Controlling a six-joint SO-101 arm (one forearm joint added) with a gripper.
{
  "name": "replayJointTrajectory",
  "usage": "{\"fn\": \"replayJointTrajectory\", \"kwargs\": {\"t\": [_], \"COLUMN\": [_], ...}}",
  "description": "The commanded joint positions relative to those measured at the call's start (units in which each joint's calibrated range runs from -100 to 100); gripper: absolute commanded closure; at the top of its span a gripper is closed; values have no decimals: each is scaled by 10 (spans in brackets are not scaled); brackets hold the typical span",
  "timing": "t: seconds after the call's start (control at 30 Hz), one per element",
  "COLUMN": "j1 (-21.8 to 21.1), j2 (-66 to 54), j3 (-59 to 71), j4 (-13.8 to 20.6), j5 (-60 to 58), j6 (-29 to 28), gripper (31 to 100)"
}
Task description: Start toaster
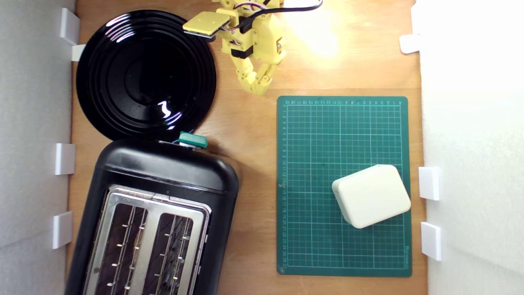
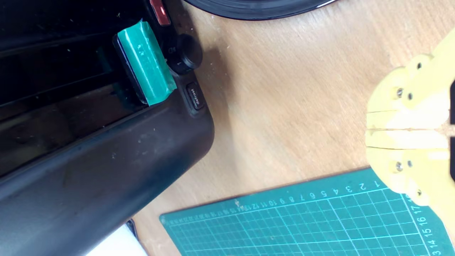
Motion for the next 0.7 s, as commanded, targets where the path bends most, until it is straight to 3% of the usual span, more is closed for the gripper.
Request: {"fn": "replayJointTrajectory", "kwargs": {"t": [0.0,0.67], "j1": [-2,-1], "j2": [-6,-3], "j3": [3,3], "j4": [5,5], "j5": [8,8], "j6": [-1,-1], "gripper": [988,988]}}
